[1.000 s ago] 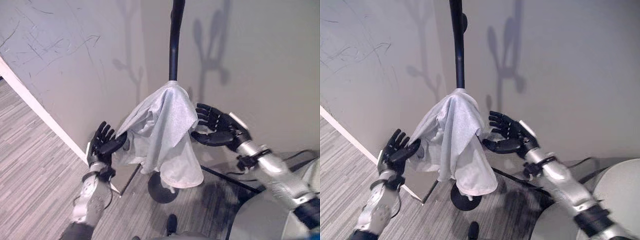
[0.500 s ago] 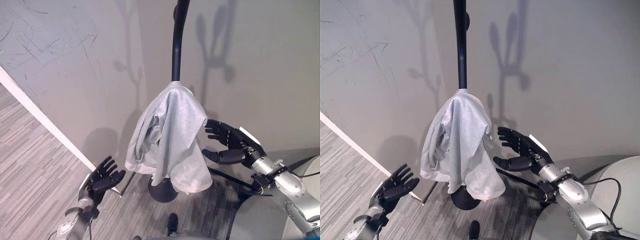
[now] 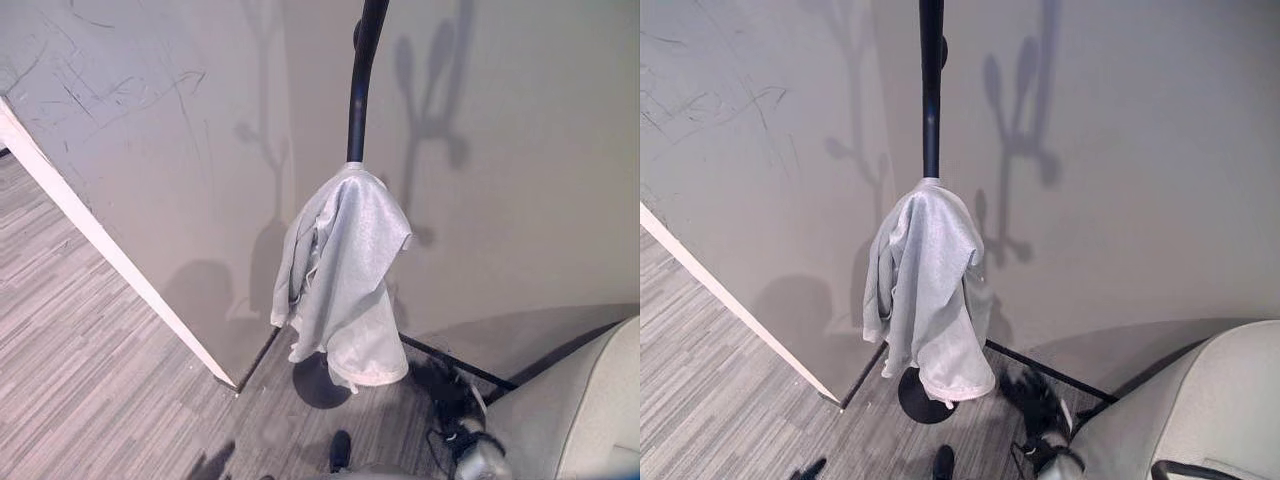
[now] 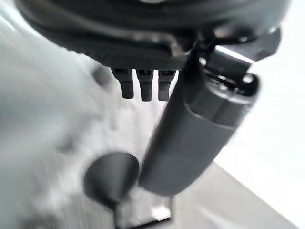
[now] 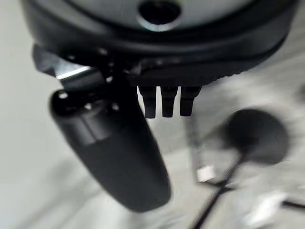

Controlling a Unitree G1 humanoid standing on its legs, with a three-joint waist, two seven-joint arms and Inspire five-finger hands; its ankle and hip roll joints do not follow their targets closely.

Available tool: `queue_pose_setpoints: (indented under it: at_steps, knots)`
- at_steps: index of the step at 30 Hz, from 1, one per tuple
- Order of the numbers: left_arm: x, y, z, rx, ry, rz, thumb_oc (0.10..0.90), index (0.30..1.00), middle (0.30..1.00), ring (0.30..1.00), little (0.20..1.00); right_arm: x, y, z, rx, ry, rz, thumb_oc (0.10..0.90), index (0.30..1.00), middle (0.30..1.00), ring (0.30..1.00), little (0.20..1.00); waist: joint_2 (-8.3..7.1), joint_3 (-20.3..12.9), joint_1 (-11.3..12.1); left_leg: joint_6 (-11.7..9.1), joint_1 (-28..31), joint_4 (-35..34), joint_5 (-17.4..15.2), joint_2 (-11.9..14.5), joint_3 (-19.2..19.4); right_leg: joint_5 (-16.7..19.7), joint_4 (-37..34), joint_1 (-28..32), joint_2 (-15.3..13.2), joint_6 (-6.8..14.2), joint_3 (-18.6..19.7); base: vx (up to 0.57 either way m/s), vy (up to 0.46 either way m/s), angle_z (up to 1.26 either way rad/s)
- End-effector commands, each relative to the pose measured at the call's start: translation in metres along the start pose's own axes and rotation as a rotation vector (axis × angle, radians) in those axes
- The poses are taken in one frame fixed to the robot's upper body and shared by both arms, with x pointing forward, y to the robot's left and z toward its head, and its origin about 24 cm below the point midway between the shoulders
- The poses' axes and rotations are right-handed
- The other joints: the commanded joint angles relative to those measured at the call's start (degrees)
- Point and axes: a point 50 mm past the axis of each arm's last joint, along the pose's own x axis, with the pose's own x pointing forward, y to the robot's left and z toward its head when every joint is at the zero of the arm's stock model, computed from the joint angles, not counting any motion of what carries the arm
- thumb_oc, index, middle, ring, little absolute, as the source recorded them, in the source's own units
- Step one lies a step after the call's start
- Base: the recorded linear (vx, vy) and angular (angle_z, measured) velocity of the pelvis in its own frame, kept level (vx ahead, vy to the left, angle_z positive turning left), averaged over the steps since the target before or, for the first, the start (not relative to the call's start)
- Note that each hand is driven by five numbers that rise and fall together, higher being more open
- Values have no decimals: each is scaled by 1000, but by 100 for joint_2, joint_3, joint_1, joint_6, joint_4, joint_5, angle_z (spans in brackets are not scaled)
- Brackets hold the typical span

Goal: Hang the clothes on the sofa on the clothes rack.

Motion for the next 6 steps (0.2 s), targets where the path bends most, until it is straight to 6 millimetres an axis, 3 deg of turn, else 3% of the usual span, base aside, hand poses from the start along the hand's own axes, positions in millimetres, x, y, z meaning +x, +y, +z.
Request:
queue_pose_setpoints:
  at_steps: [1,3,4,6]
  knots:
    - [2,-2,8,168,-25,21,800,900,900,900,900,12,7,3,140,-29,-85,800,900,900,900,900,-209,-297,105,-63,35,135,35,60,141,-686,49,725,-570,852,309,16,17,3]
    - [3,-8,5,213,-9,14,800,900,900,900,900,9,-6,-25,254,99,-200,800,900,900,900,900,-198,-282,131,-63,25,143,32,51,122,-695,53,731,-568,845,292,9,13,7]
    - [3,-9,5,213,-9,12,800,900,900,900,900,9,-6,-24,256,97,-199,800,900,900,900,900,-197,-274,135,-64,26,145,29,52,122,-696,54,733,-567,845,291,8,14,9]
    - [6,-22,9,348,-19,-20,800,900,900,900,900,-2,-30,-52,332,260,-364,800,900,900,900,900,-171,-265,188,-71,9,144,24,28,64,-709,48,754,-577,837,237,16,19,10]
